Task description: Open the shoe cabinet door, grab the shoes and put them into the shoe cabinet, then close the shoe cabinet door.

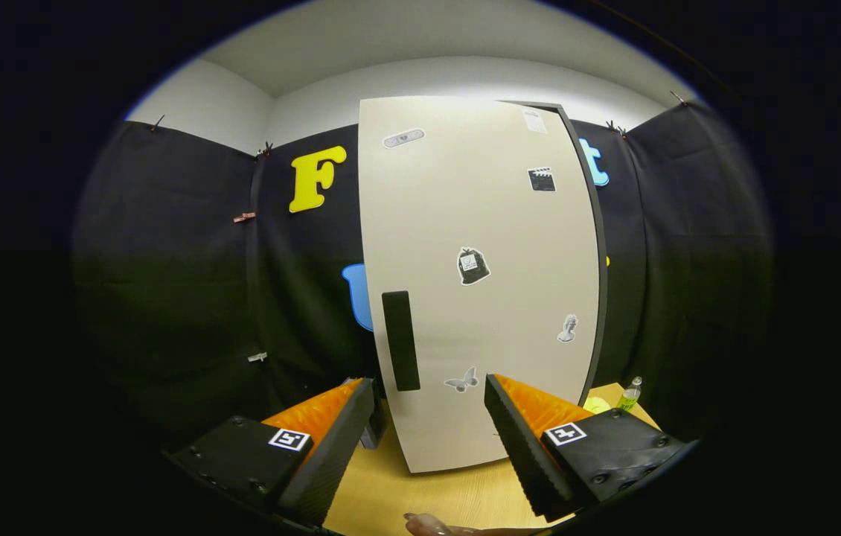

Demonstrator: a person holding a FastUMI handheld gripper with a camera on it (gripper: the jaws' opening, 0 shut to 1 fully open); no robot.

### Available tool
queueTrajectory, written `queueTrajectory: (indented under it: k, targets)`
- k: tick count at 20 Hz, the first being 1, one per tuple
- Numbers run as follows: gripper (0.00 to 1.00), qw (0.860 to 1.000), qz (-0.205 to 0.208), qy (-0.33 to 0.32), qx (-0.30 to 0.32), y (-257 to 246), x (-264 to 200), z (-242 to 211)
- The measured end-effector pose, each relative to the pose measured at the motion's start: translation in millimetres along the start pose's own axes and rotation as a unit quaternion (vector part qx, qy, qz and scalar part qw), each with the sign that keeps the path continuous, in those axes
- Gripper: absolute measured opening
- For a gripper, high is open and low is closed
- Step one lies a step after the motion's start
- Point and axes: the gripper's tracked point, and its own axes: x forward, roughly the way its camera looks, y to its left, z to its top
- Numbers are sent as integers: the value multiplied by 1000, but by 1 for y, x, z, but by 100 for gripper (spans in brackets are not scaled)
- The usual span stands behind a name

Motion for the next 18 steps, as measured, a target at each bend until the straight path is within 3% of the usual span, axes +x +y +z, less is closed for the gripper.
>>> queueTrajectory:
  k: [18]
  targets:
    - [98,1000,-17,-16,-5,-6,-2,7]
